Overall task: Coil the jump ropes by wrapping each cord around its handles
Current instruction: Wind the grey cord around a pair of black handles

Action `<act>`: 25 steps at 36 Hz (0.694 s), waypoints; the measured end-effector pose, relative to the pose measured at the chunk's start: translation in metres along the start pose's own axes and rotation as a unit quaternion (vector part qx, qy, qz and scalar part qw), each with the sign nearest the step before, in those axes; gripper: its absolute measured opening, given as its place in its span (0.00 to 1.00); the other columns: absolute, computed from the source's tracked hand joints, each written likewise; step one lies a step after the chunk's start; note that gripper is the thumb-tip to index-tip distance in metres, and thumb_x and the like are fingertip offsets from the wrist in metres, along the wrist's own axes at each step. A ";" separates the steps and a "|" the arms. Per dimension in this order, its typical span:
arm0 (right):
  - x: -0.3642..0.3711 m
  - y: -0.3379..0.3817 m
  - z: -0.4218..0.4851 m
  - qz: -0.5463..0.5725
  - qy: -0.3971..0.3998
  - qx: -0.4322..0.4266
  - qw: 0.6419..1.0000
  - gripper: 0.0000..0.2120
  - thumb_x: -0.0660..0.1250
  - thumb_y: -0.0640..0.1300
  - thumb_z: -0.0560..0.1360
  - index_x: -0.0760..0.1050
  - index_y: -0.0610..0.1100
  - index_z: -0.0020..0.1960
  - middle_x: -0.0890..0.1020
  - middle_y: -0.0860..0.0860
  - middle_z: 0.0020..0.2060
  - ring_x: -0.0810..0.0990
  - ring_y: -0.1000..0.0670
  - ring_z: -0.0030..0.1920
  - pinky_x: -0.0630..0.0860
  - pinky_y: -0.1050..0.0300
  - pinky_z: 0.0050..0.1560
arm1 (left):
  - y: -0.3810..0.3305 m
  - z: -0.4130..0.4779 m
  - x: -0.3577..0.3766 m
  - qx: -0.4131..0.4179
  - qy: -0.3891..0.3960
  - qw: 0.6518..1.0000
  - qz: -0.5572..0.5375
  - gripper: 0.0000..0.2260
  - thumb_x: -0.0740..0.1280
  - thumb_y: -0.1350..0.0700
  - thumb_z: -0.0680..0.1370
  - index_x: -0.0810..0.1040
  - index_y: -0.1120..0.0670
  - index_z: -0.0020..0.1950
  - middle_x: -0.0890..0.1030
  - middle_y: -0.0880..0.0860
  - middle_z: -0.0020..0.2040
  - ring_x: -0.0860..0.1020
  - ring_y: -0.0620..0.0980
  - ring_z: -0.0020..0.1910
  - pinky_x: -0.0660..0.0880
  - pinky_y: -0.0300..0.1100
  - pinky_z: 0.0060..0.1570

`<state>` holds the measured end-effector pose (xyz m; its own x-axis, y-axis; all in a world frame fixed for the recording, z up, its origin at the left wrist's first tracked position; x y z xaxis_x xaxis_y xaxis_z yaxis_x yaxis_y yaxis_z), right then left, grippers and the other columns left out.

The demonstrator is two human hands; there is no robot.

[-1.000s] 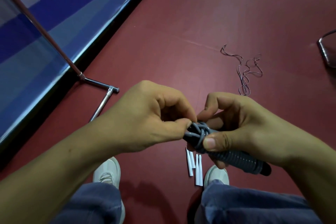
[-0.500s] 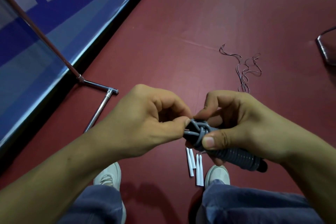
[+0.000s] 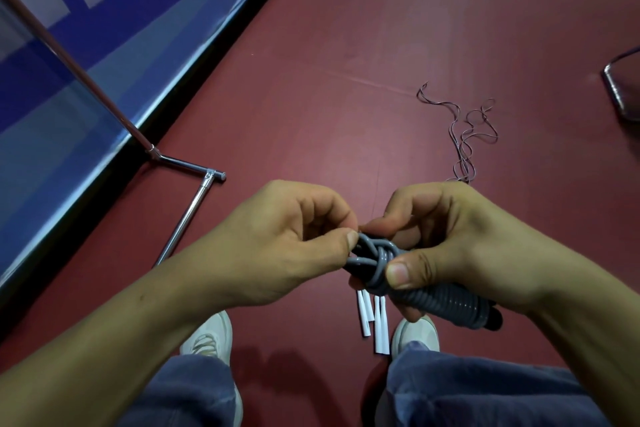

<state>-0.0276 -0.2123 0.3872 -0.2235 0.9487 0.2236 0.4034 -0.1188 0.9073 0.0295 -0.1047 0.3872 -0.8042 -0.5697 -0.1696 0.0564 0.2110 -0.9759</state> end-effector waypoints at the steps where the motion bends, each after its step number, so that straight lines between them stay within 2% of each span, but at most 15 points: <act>1: 0.000 0.000 0.000 0.002 0.001 0.002 1.000 0.13 0.77 0.33 0.64 0.75 0.36 0.45 0.82 0.27 0.41 0.80 0.38 0.30 0.81 0.46 0.31 | -0.001 -0.001 0.001 0.004 -0.003 1.000 -0.001 0.04 0.69 0.56 0.74 0.82 0.55 0.42 0.79 0.53 0.33 0.73 0.44 0.31 0.69 0.36 0.32; 3: 0.001 -0.002 0.000 0.012 0.007 0.003 1.000 0.12 0.76 0.33 0.64 0.77 0.38 0.45 0.82 0.27 0.41 0.80 0.38 0.29 0.81 0.47 0.31 | -0.003 -0.003 -0.001 0.016 -0.014 1.000 0.005 0.04 0.69 0.56 0.74 0.83 0.54 0.42 0.80 0.54 0.33 0.73 0.48 0.30 0.69 0.40 0.31; 5: 0.004 -0.003 0.001 0.027 0.015 0.003 1.000 0.12 0.77 0.32 0.63 0.80 0.42 0.44 0.82 0.28 0.39 0.80 0.39 0.28 0.81 0.49 0.30 | -0.005 -0.003 -0.004 0.024 -0.026 0.999 0.010 0.04 0.70 0.55 0.74 0.83 0.54 0.42 0.82 0.58 0.36 0.76 0.59 0.33 0.73 0.49 0.33; 6: 0.004 -0.004 0.001 0.031 0.014 0.002 0.999 0.13 0.77 0.31 0.63 0.81 0.43 0.44 0.82 0.29 0.38 0.80 0.39 0.28 0.81 0.49 0.30 | -0.005 -0.003 -0.006 0.025 -0.031 0.999 0.003 0.04 0.70 0.55 0.74 0.84 0.54 0.43 0.83 0.58 0.37 0.78 0.62 0.35 0.75 0.51 0.35; 7: 0.004 -0.004 0.002 0.029 0.007 0.000 1.000 0.14 0.78 0.30 0.63 0.81 0.43 0.43 0.83 0.30 0.38 0.80 0.38 0.29 0.81 0.49 0.30 | -0.004 -0.003 -0.007 0.025 -0.036 0.999 -0.008 0.05 0.71 0.55 0.74 0.85 0.54 0.43 0.84 0.58 0.38 0.80 0.62 0.37 0.77 0.50 0.37; 10: 0.000 0.001 0.003 0.016 -0.023 -0.008 1.000 0.12 0.76 0.33 0.61 0.82 0.45 0.41 0.83 0.31 0.38 0.78 0.32 0.35 0.81 0.46 0.31 | -0.003 -0.003 -0.010 0.026 -0.050 0.998 -0.030 0.02 0.75 0.58 0.75 0.85 0.56 0.44 0.85 0.56 0.38 0.81 0.49 0.35 0.77 0.38 0.37; 12: -0.001 0.005 0.003 0.015 -0.029 -0.012 0.999 0.12 0.76 0.33 0.61 0.82 0.45 0.41 0.83 0.31 0.38 0.77 0.30 0.36 0.81 0.46 0.31 | -0.004 -0.003 -0.011 0.031 -0.064 0.997 -0.042 0.01 0.75 0.61 0.75 0.86 0.57 0.44 0.84 0.58 0.37 0.79 0.47 0.35 0.76 0.37 0.36; 16: 0.000 0.008 0.003 0.005 -0.029 -0.012 0.999 0.12 0.76 0.33 0.61 0.83 0.45 0.41 0.84 0.31 0.39 0.77 0.28 0.38 0.82 0.45 0.32 | -0.009 -0.003 -0.013 0.069 -0.080 0.994 -0.038 0.02 0.74 0.59 0.73 0.86 0.56 0.44 0.85 0.56 0.39 0.83 0.55 0.38 0.79 0.42 0.40; 22: -0.003 0.005 0.002 0.012 -0.030 -0.011 0.999 0.13 0.76 0.35 0.60 0.85 0.45 0.43 0.83 0.30 0.40 0.78 0.31 0.34 0.82 0.47 0.31 | -0.026 -0.002 -0.011 0.131 -0.070 0.988 0.029 0.03 0.72 0.64 0.74 0.86 0.59 0.44 0.85 0.55 0.40 0.83 0.55 0.39 0.79 0.46 0.40; 25: -0.004 0.005 0.002 0.003 -0.036 -0.011 0.999 0.13 0.76 0.36 0.60 0.85 0.44 0.44 0.83 0.28 0.41 0.78 0.24 0.35 0.81 0.41 0.35 | -0.027 0.000 -0.012 0.138 -0.063 0.988 0.040 0.03 0.73 0.64 0.74 0.86 0.59 0.44 0.85 0.55 0.40 0.83 0.57 0.38 0.79 0.53 0.38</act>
<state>-0.0233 -0.2158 0.3900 -0.1569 0.9664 0.2034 0.3848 -0.1298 0.9138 0.0378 -0.1031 0.4161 -0.7110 -0.6584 -0.2470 0.2897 0.0458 -0.9560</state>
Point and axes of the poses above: each hand's wrist, its own z-axis towards the middle knuckle, its own x-axis out of the palm, y = z × x, the point moved 9 cm from there along z, towards the middle knuckle
